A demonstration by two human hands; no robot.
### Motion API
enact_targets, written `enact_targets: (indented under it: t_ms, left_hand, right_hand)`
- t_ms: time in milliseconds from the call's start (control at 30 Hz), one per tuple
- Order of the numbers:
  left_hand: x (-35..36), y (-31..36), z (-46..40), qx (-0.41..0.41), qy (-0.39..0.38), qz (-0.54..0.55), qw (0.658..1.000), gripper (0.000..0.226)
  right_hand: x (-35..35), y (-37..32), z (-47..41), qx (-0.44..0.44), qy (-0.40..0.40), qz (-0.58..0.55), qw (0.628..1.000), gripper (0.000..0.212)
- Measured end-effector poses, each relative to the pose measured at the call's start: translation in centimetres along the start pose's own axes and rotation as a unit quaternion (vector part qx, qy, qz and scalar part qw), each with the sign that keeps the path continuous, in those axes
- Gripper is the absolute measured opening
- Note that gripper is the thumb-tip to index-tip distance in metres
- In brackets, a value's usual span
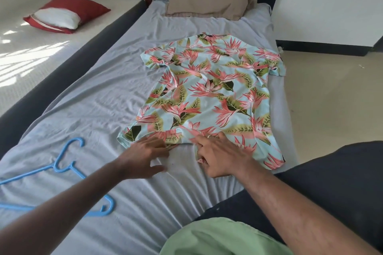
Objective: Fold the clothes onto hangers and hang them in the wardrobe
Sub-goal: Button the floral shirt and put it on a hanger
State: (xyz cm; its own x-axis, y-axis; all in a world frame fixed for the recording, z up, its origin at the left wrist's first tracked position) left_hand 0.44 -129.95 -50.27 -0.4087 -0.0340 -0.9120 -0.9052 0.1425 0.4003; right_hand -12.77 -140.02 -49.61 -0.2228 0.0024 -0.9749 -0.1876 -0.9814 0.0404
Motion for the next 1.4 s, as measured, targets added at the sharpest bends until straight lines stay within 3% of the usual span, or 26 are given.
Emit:
enact_targets:
  t_ms: [100, 167, 433, 533, 600, 667, 800, 867, 933, 1000, 1067, 1100, 1167, 1267, 1333, 1400]
  left_hand:
    - [-0.4, -3.4, 1.8, -0.100, -0.035, 0.122, 0.987, 0.046]
    - [-1.0, -4.2, 2.0, -0.115, -0.021, 0.152, 0.981, 0.049]
    - [-2.8, -1.4, 1.4, -0.044, 0.108, 0.108, 0.987, 0.011]
    - [-3.6, 0.2, 1.1, -0.050, 0.158, 0.159, 0.973, 0.036]
    - [-3.6, 0.1, 1.1, -0.070, 0.172, 0.074, 0.980, 0.035]
    - [-2.4, 0.1, 1.1, -0.063, 0.133, -0.027, 0.989, 0.020]
    - [1.0, 1.5, 1.2, 0.007, -0.006, -0.029, 1.000, 0.055]
    - [1.3, 2.2, 0.9, 0.046, -0.012, -0.051, 0.998, 0.051]
    - [0.5, 1.8, 0.4, 0.058, 0.015, -0.075, 0.995, 0.039]
    - [-1.0, 0.2, -0.1, 0.006, 0.070, -0.023, 0.997, 0.028]
    - [-2.8, -2.6, -0.1, -0.117, 0.148, 0.101, 0.977, 0.015]
    - [-3.1, -4.2, 0.1, -0.177, 0.179, 0.139, 0.958, 0.023]
    - [-2.5, -5.5, 0.4, -0.229, 0.168, 0.128, 0.950, 0.039]
    - [-1.7, -3.9, 0.2, -0.159, 0.110, 0.027, 0.981, 0.021]
    - [-0.8, -2.3, -0.5, -0.068, 0.078, -0.036, 0.994, 0.045]
    - [-0.5, -0.6, -1.3, 0.001, 0.069, -0.063, 0.996, 0.041]
  right_hand:
    - [0.0, 0.3, -0.3, 0.008, 0.021, -0.037, 0.999, 0.030]
    - [0.1, 0.5, -0.6, 0.019, 0.030, -0.061, 0.998, 0.025]
    - [1.0, 2.1, 0.1, 0.076, 0.015, -0.165, 0.983, 0.022]
    - [0.8, 2.3, 0.2, 0.084, 0.023, -0.209, 0.974, 0.016]
    - [0.7, 2.4, 0.3, 0.087, 0.016, -0.212, 0.973, 0.007]
    - [0.4, 2.1, 0.4, 0.081, 0.015, -0.202, 0.976, 0.023]
    - [0.4, 2.2, 0.4, 0.076, 0.009, -0.190, 0.979, 0.036]
    - [0.6, 2.0, 0.4, 0.076, 0.004, -0.192, 0.978, 0.031]
    - [0.7, 1.9, 0.3, 0.073, -0.001, -0.198, 0.977, 0.009]
    - [0.8, 2.0, 0.3, 0.073, 0.001, -0.202, 0.977, 0.006]
    - [0.7, 2.1, 0.3, 0.073, 0.006, -0.204, 0.976, 0.010]
    - [0.7, 2.2, 0.2, 0.074, 0.008, -0.205, 0.976, 0.009]
    - [0.7, 2.4, 0.2, 0.079, 0.009, -0.201, 0.976, 0.006]
    - [1.2, 2.5, -0.2, 0.078, 0.008, -0.204, 0.976, 0.007]
    - [1.3, 2.6, -0.3, 0.077, 0.012, -0.204, 0.976, 0.007]
    - [1.4, 2.6, -0.5, 0.078, 0.013, -0.208, 0.975, 0.004]
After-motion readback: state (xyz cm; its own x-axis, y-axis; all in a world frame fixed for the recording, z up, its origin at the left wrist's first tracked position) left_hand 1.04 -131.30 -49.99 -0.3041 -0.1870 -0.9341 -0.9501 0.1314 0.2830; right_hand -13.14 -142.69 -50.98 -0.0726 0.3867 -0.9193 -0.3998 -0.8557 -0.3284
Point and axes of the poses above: each hand's wrist, its own z-axis away from the middle knuckle, its own x-axis out of the palm, y = z × x, the point moved 9 cm from there along -z, towards the middle knuckle, and after that the axes turned 13 degrees about z, right-handed, at the moved point
